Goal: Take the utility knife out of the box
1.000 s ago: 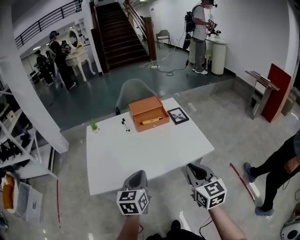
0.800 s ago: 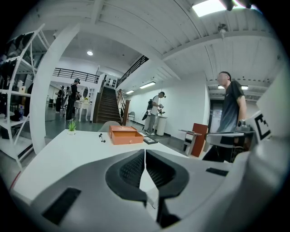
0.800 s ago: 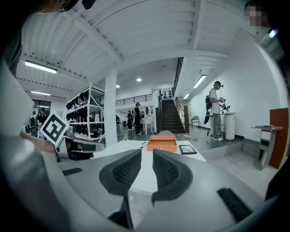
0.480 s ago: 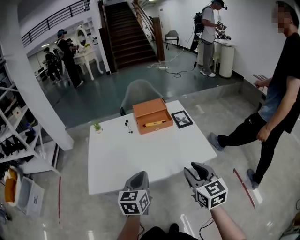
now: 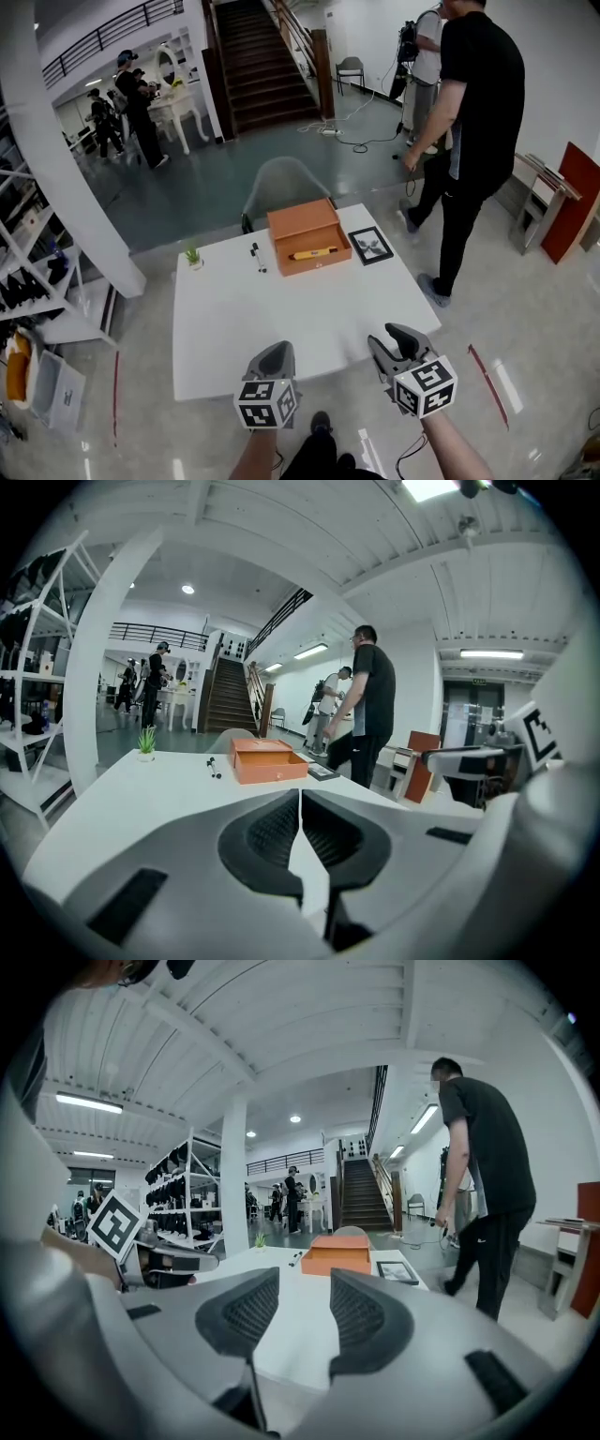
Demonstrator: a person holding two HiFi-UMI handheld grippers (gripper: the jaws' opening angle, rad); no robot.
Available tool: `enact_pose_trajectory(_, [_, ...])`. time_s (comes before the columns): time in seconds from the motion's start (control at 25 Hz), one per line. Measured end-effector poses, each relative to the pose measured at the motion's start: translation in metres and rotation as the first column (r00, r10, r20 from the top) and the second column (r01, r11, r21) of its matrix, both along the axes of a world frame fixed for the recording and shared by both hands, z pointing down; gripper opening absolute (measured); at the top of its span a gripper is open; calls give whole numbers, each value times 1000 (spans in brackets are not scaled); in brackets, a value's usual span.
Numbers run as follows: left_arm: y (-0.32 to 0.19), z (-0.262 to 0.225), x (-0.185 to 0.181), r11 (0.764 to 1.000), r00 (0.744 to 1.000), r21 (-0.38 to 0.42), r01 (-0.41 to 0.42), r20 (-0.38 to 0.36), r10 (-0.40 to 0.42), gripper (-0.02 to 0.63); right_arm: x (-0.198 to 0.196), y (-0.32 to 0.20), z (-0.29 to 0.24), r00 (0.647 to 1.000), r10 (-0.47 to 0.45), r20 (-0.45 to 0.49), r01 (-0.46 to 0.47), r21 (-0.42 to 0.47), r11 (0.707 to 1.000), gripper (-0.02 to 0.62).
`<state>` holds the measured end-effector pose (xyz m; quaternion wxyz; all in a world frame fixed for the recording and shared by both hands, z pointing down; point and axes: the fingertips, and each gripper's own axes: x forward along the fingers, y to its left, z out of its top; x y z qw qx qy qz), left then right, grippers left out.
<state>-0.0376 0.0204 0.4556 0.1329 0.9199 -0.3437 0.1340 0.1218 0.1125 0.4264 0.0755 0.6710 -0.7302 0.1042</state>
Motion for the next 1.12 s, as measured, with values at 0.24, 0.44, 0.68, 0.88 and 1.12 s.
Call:
enact_pose_trajectory(0.24, [-54,2,14,1000,1000,-6,-14,8,14,14,11,-51,0,1000,-3,-10,3,-9,1000,158])
enact_pose_trajectory(0.44, [-100,5,29,1000,1000,-13,-20,8,20,15,24,-98,0,1000,-9,-26,9,-14,1000,158])
enact_pose_trajectory(0.68, [-143,11,42,999,999,-30,-40,3,40,15,35,-141,4,998,-10,-55,8,-39,999,160])
enact_pose_trajectory(0.88, [-172,13,46,998,999,-40,-53,-9,52,15,43,-169,5,998,8,-64,-12,-53,999,160])
enact_pose_trajectory(1.12, [-198,13,48,997,998,-44,-62,-23,61,15,49,-194,2,995,15,-100,-21,-62,998,160])
